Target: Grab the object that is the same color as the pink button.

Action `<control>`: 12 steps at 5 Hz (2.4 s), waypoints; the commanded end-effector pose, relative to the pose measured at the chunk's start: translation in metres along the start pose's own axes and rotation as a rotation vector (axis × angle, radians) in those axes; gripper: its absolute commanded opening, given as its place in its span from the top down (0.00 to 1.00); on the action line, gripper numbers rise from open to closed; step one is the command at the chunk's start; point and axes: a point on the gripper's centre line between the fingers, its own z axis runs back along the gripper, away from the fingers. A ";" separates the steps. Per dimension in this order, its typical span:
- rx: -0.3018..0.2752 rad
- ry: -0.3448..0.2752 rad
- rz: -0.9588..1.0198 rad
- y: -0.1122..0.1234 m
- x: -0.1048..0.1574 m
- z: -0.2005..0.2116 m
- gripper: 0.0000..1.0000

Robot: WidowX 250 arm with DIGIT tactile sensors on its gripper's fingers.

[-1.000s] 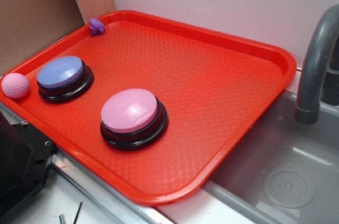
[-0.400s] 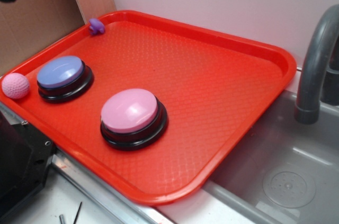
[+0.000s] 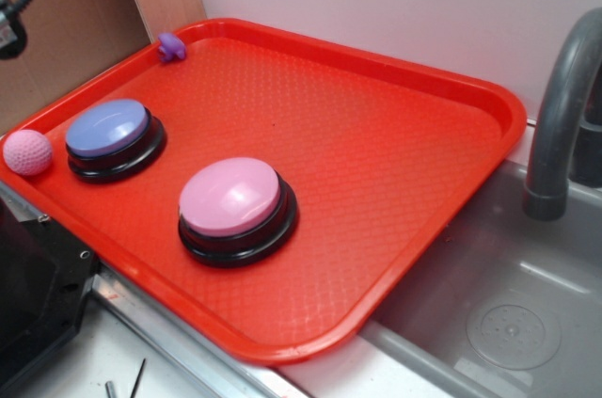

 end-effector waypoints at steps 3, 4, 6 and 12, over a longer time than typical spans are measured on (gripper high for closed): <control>0.066 0.068 -0.030 0.055 -0.032 -0.075 0.00; 0.068 0.092 -0.048 0.060 -0.032 -0.095 0.00; 0.102 0.220 -0.022 0.058 -0.042 -0.123 0.00; 0.096 0.316 0.154 0.070 -0.044 -0.110 1.00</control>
